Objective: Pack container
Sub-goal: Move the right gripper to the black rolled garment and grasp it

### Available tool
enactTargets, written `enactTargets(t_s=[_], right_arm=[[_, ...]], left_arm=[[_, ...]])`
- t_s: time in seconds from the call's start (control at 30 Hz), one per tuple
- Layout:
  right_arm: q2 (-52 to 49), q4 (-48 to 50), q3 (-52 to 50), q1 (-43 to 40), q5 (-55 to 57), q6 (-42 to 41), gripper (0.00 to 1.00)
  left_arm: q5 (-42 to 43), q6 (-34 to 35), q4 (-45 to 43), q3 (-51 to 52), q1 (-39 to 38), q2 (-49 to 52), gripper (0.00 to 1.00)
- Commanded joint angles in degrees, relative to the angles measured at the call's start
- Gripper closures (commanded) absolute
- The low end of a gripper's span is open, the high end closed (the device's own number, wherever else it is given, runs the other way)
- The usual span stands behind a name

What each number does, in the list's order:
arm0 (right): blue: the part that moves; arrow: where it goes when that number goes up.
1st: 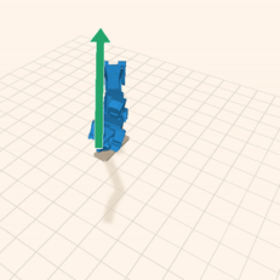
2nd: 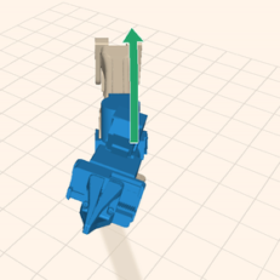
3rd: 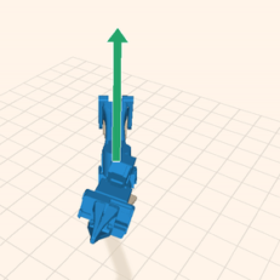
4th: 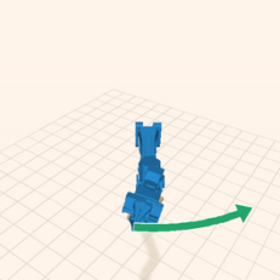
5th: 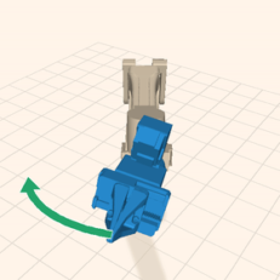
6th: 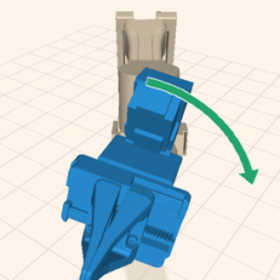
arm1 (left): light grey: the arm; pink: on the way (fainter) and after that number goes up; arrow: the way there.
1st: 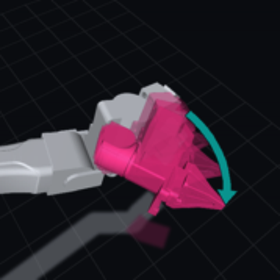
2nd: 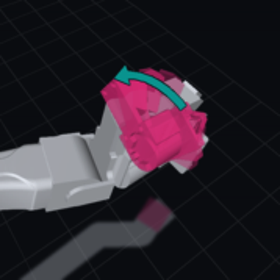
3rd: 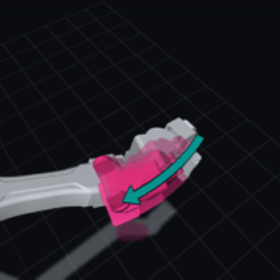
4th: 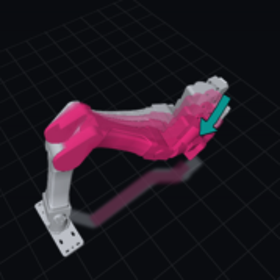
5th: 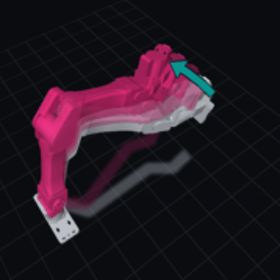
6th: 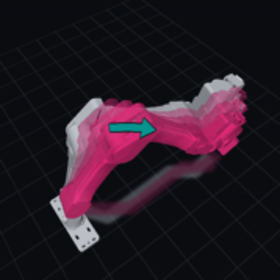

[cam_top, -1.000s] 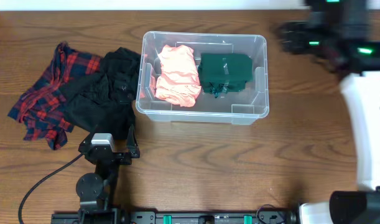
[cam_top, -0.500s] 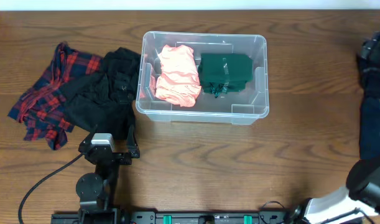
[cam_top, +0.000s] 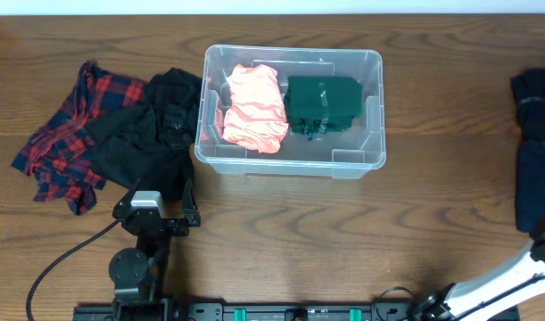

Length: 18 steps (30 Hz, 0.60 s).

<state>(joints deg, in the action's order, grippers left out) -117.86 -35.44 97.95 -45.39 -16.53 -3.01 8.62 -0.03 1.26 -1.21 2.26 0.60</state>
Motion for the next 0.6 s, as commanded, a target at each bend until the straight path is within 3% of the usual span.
enactTargets(t_s=[0.0, 0.57], right_arm=[[-2.58, 1.79, -0.20, -2.51, -4.31, 1.81, 0.21], [-13.46, 10.45, -0.20, -6.73, -13.62, 3.93, 0.28]], left_arm=[[0.81, -0.15, 1.90, 0.98, 0.31, -0.26, 0.02], [0.83, -0.15, 1.92, 0.98, 0.31, -0.26, 0.02]])
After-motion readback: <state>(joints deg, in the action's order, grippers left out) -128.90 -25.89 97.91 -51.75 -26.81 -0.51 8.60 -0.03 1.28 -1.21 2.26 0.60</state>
